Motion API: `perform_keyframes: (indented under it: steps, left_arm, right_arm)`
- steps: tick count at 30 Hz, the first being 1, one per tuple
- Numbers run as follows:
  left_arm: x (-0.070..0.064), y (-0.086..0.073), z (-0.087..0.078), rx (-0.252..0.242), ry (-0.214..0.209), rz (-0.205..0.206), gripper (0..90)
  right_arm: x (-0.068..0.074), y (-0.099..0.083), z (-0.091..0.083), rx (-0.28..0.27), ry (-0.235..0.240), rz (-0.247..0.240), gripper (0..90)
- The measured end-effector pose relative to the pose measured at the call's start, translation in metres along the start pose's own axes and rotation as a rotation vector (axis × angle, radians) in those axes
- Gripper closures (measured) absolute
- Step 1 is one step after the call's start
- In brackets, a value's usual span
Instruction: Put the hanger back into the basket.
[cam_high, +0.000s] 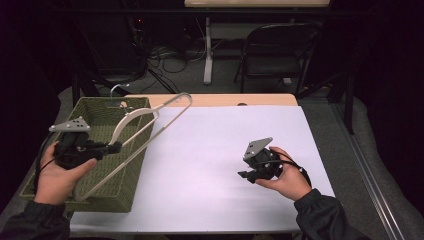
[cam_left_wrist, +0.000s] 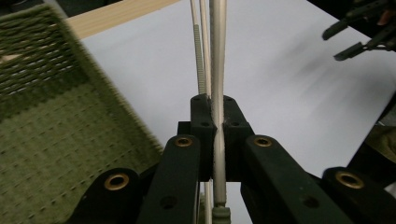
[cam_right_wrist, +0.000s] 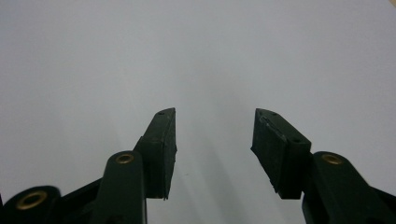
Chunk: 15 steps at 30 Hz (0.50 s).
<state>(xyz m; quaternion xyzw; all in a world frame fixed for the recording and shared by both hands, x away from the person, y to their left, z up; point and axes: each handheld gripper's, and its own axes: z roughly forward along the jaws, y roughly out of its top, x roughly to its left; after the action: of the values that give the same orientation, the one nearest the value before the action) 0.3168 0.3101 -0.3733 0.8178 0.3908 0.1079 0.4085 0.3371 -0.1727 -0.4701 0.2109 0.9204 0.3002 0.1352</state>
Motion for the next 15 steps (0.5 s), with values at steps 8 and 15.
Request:
perform_keyframes:
  steps: [8,15]
  left_arm:
    - [0.034,-0.011,-0.005,0.001,0.027,-0.031,87.0]
    - [0.057,-0.016,-0.012,0.005,0.059,-0.056,87.0]
  right_arm:
    - [-0.002,0.0,0.002,0.003,0.002,-0.001,49.4]
    - [-0.004,0.0,0.003,0.011,0.004,0.009,49.4]
